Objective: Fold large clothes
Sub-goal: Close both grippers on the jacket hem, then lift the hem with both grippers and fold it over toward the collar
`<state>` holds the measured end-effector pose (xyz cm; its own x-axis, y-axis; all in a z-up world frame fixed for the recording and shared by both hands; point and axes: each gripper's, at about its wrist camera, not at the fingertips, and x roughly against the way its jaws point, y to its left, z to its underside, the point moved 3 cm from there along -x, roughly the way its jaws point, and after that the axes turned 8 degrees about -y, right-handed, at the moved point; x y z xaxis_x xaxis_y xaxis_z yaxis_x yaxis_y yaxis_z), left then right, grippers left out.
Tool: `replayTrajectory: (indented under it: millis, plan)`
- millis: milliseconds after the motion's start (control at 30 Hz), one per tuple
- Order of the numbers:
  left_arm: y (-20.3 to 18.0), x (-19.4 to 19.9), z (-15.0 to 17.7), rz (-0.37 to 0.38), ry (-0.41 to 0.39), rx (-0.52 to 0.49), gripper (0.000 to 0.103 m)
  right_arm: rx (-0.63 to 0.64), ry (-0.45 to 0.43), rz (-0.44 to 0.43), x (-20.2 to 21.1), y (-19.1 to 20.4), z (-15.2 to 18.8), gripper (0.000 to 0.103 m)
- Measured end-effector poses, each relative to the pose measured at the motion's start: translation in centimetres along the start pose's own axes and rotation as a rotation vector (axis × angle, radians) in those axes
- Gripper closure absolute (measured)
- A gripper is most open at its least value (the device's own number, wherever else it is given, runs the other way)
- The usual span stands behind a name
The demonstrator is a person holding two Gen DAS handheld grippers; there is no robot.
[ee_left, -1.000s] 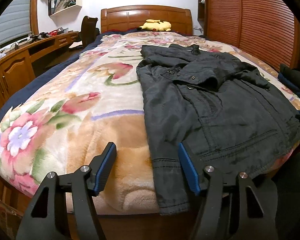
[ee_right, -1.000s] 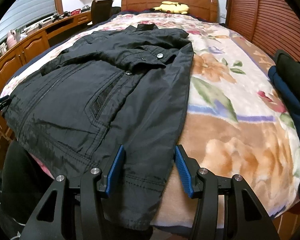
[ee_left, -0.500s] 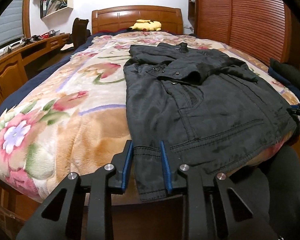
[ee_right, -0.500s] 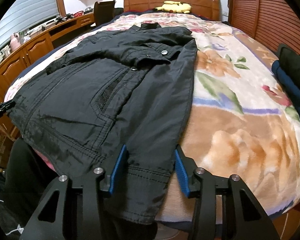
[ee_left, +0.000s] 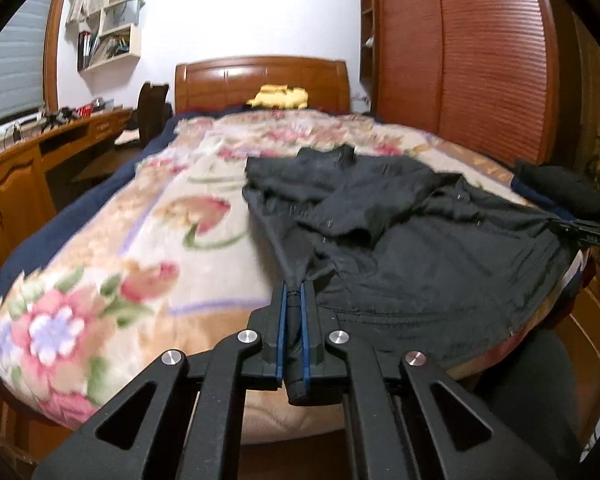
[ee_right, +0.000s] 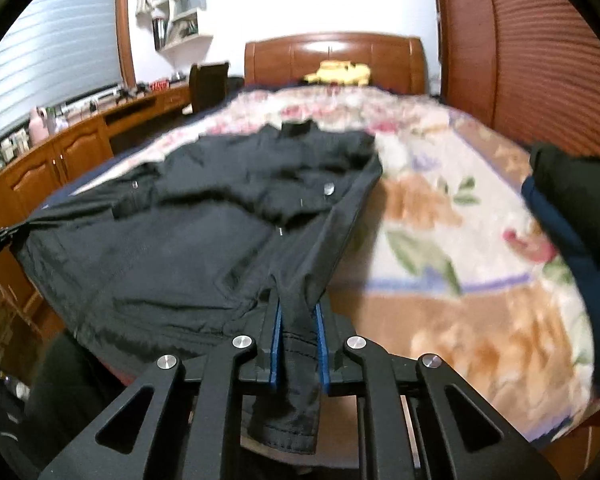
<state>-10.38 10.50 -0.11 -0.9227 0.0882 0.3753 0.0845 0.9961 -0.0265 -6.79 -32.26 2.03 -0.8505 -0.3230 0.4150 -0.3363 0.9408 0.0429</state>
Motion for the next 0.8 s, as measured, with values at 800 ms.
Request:
replayTrajectory:
  millis: [800]
  plan:
    - [-0.7,11.3,-14.3,0.020,-0.318,-0.070,0.097,0.055,-0.337,-0.023,17.4,2.4,-6.8,0.093]
